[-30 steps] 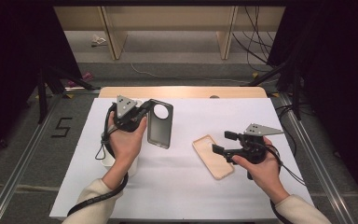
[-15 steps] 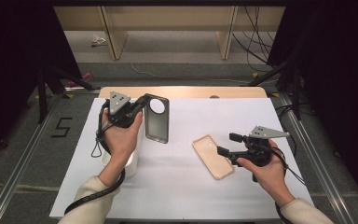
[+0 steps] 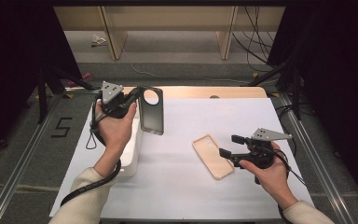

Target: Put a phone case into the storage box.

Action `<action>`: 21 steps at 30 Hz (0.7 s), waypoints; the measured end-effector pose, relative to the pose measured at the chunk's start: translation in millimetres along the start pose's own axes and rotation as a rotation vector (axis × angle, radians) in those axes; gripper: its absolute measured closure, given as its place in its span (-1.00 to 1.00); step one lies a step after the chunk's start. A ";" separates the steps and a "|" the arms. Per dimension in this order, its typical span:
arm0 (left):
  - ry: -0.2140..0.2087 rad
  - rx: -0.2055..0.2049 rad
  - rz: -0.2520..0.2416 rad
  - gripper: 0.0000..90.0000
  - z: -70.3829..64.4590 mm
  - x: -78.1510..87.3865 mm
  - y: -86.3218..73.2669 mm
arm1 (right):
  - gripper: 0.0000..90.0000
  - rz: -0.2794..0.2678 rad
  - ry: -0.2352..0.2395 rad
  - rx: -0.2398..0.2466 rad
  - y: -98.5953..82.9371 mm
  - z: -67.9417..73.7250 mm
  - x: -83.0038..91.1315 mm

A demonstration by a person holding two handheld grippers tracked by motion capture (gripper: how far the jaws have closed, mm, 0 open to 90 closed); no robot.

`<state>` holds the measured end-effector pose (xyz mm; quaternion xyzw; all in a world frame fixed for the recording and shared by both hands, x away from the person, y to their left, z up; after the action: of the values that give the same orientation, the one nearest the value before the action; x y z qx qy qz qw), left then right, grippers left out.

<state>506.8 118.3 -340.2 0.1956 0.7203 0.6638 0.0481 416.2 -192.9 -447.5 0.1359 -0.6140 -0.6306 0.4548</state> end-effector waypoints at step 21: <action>0.073 0.020 -0.003 0.96 44.8 -1.4 12.3 | -0.61 0.004 -0.015 -0.007 -5.3 -4.6 9.4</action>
<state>525.5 160.3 -333.6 0.1708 0.7286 0.6630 0.0207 412.3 -203.8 -449.6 0.1285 -0.6155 -0.6328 0.4519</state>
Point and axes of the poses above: each handheld gripper's, and its own axes: x roughly backward along the jaws, y roughly out of its top, z roughly to its left, the point moved 9 cm from there along -x, roughly forward along the jaws, and after that the axes turned 1 degree about -z, right-handed, at the moved point
